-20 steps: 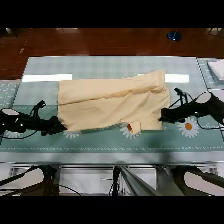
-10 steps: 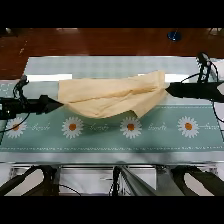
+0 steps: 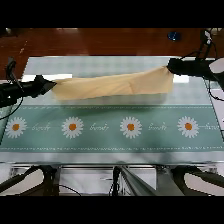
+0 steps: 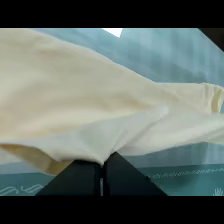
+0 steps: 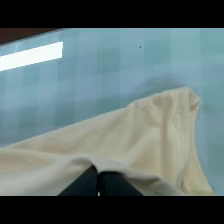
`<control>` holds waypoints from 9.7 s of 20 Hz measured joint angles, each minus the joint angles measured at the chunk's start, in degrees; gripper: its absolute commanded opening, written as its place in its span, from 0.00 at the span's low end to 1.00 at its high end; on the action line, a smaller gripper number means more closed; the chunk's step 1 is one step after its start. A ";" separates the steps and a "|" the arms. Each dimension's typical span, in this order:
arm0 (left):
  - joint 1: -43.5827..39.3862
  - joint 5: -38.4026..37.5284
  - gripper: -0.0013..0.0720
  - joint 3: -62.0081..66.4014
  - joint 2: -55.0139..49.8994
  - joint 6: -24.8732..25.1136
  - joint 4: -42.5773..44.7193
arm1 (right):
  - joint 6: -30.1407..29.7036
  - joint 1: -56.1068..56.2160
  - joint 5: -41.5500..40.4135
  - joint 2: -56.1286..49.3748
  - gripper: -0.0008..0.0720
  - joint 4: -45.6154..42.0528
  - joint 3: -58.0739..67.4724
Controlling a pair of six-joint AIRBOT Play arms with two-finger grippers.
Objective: Fold the shirts.
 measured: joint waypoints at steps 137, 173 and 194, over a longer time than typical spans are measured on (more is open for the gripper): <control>-10.03 -11.17 0.05 35.52 -0.24 -12.98 12.83 | 12.74 9.68 56.00 3.52 0.04 -21.38 26.05; -6.14 -28.72 0.05 24.39 8.98 -6.60 13.51 | 18.86 32.92 -2.91 -23.54 0.59 10.71 25.73; -9.05 -17.86 0.79 13.81 -0.72 3.41 13.46 | 12.26 7.50 46.69 -3.93 0.79 -20.90 5.35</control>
